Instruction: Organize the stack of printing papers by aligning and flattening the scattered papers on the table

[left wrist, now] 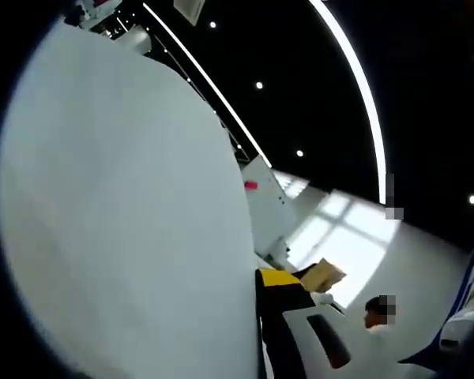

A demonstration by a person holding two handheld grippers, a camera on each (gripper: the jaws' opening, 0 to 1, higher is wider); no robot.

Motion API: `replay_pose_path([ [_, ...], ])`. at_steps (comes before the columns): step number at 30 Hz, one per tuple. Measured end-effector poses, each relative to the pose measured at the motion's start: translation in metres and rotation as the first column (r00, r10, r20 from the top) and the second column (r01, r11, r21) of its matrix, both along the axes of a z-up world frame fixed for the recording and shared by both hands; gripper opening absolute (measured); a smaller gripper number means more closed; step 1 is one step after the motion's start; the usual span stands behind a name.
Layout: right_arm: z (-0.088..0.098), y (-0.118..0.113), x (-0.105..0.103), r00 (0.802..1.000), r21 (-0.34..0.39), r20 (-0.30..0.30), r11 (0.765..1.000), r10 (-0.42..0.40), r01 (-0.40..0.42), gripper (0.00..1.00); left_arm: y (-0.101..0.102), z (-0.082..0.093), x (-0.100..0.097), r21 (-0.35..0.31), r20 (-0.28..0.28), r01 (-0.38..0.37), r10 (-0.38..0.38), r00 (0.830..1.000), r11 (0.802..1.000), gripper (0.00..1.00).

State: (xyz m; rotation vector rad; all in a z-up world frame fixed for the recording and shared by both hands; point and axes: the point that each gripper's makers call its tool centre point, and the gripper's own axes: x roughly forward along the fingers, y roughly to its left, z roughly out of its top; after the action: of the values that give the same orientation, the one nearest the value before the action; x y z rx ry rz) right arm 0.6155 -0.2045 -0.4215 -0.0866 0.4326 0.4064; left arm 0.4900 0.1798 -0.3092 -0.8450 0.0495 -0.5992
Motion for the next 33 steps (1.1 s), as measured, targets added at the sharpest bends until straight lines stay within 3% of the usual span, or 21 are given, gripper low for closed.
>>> replay_pose_path([
  [3,0.000,-0.004,0.001,1.000,-0.006,0.015,1.000,-0.006,0.006,0.52,0.000,0.000,0.000,0.000,-0.001,0.000,0.000,1.000,1.000,0.06],
  [6,0.002,-0.014,0.005,0.999,-0.031,0.043,0.999,-0.021,0.023,0.27,-0.001,-0.001,0.000,0.001,-0.002,0.000,0.000,1.000,1.000,0.06],
  [8,0.002,-0.017,0.006,0.998,-0.038,0.047,0.999,-0.032,0.034,0.18,-0.001,-0.002,0.001,0.002,-0.003,0.000,0.000,1.000,1.000,0.06],
  [20,0.000,-0.018,0.007,0.999,-0.049,0.047,0.998,-0.026,0.028,0.00,0.001,-0.002,0.001,0.003,-0.004,0.000,0.000,1.000,1.000,0.06],
  [26,0.001,-0.018,0.008,0.999,0.010,0.027,1.000,-0.021,0.021,0.00,0.002,-0.002,0.000,0.002,-0.005,-0.005,0.005,1.000,1.000,0.06],
  [33,0.008,-0.019,0.005,0.999,0.131,-0.002,0.991,-0.037,0.037,0.00,0.003,-0.003,0.001,0.004,-0.007,-0.006,0.007,1.000,1.000,0.06],
])
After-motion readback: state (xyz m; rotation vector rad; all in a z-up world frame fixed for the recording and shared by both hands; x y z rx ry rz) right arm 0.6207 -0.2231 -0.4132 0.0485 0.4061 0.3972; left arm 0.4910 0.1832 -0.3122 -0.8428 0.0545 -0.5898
